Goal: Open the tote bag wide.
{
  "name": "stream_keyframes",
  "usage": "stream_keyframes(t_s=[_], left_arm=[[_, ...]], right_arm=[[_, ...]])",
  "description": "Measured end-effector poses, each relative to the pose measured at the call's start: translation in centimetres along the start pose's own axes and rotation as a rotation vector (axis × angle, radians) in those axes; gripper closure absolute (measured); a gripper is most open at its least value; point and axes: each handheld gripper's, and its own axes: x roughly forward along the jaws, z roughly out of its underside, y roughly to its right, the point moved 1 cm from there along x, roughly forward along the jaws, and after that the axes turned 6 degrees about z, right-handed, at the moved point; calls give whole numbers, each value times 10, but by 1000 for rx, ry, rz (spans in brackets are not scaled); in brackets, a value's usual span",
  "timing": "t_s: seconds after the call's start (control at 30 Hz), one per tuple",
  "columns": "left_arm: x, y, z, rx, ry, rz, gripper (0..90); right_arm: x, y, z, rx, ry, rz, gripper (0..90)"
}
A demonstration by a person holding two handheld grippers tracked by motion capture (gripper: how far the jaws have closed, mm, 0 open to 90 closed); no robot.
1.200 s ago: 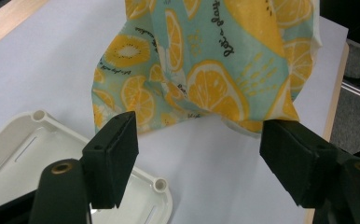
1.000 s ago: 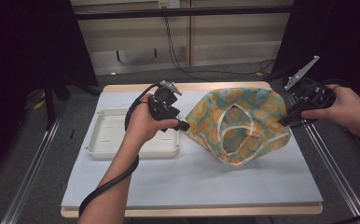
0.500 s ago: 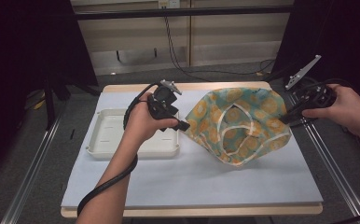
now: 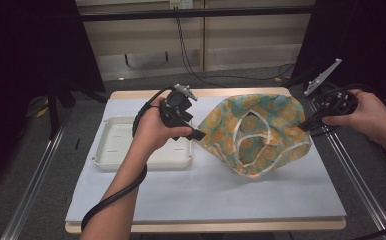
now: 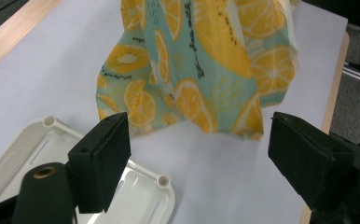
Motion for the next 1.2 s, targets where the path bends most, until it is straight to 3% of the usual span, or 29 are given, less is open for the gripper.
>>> stream_keyframes(t_s=[0.13,0.17,0.27,0.4,0.43,0.53,0.63,0.93,1.0,1.17,1.2], left_arm=[[5,2,-7,27,-16,-13,239],[4,1,-10,36,-26,-11,257],[7,1,-16,18,-39,5,342],[11,0,-24,22,-62,13,458],[12,0,-25,14,-63,29,477],[15,-1,-27,20,-86,34,643],[14,-2,-29,11,-59,31,819],[4,-7,-36,-17,-28,40,871],[0,-9,-39,-18,-38,37,873],[-7,-14,-40,-31,-8,32,876],[-9,-15,-41,-48,18,29,876]], right_arm=[[-1,-1,-1,10,3,1,900],[-1,1,-1,-12,-1,1,900],[-2,0,-3,-7,-1,1,900],[-3,1,-5,-17,0,2,900],[-3,0,-6,3,3,-3,900],[-2,1,-7,-5,1,2,900],[-1,3,-9,-8,2,-3,900],[-17,13,-16,3,11,21,900],[-22,14,-19,27,24,28,900],[-31,18,-23,24,45,41,900],[-35,20,-25,38,57,46,900]])
